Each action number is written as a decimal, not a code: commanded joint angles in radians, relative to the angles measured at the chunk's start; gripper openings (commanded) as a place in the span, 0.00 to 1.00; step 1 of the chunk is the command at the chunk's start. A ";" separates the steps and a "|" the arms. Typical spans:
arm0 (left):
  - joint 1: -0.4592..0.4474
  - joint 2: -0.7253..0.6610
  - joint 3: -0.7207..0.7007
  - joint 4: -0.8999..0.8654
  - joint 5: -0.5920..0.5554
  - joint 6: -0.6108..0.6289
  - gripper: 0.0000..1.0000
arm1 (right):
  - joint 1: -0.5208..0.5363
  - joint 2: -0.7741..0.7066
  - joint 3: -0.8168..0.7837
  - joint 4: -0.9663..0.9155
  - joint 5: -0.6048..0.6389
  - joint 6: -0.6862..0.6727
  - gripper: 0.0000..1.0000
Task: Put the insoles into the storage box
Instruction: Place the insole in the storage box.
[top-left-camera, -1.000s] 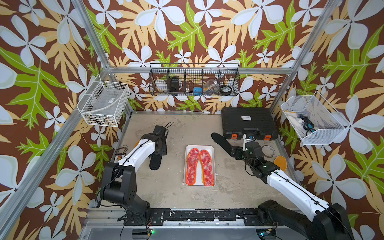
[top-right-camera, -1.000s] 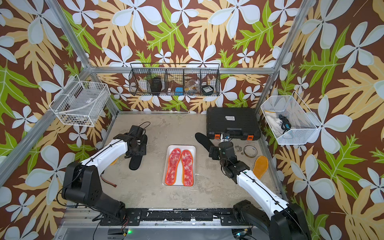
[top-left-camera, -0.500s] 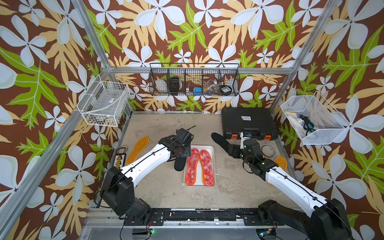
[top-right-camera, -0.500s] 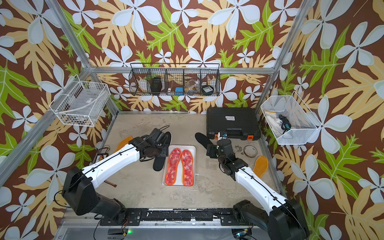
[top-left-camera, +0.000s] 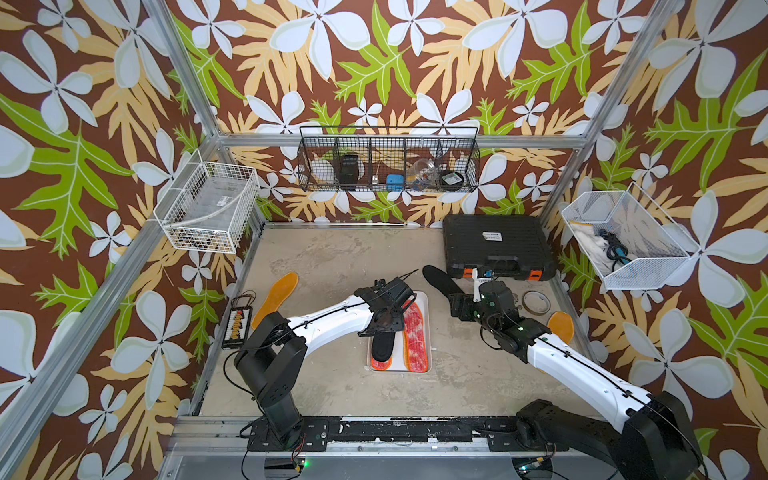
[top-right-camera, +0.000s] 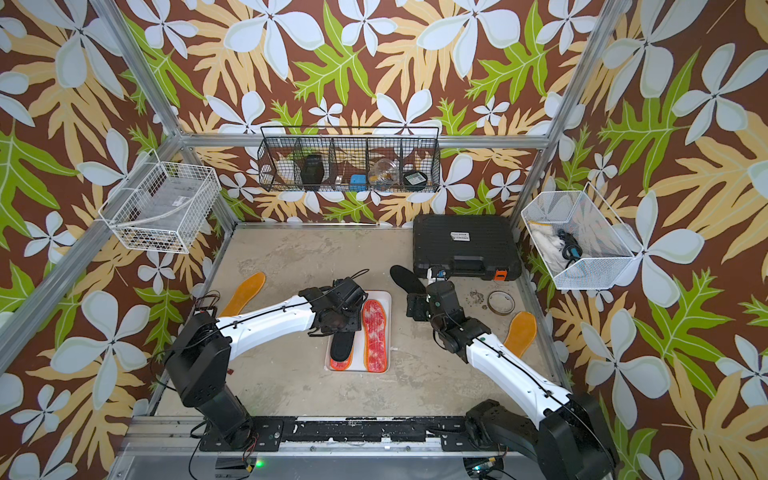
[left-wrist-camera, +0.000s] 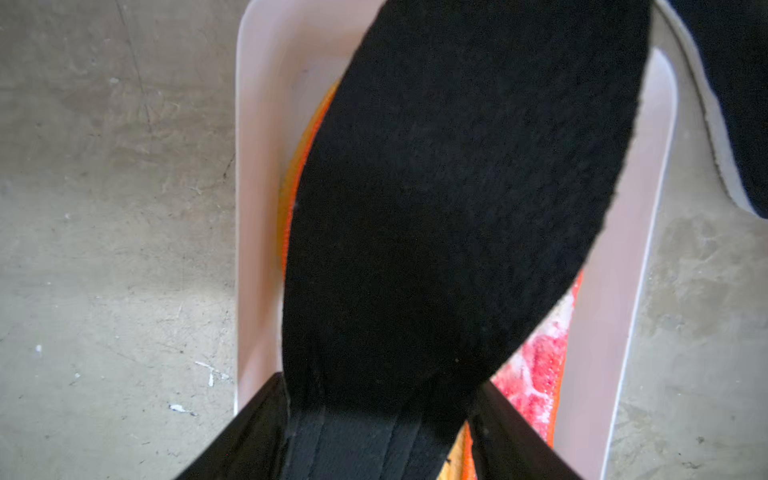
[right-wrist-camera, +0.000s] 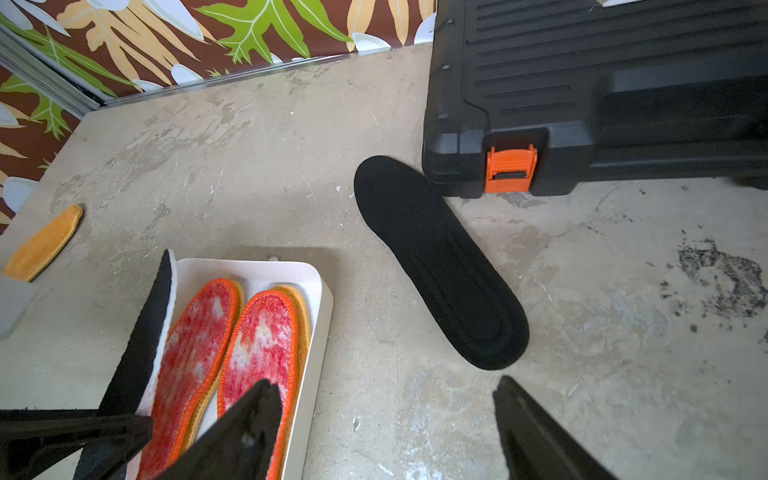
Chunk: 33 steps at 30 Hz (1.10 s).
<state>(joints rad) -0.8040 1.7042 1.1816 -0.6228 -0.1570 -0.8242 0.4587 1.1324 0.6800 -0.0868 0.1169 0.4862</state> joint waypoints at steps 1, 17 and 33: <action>-0.007 -0.006 -0.021 -0.011 -0.035 -0.043 0.70 | 0.002 -0.003 0.004 -0.008 0.022 -0.002 0.84; -0.027 0.027 -0.067 -0.007 -0.053 -0.048 0.71 | 0.001 -0.011 0.004 -0.010 0.029 -0.003 0.84; -0.029 -0.020 0.011 -0.071 -0.102 -0.022 0.90 | 0.001 -0.023 0.030 -0.045 0.052 -0.026 0.84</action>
<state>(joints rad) -0.8310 1.7000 1.1717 -0.6571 -0.2298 -0.8570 0.4587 1.1141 0.6987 -0.1192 0.1467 0.4763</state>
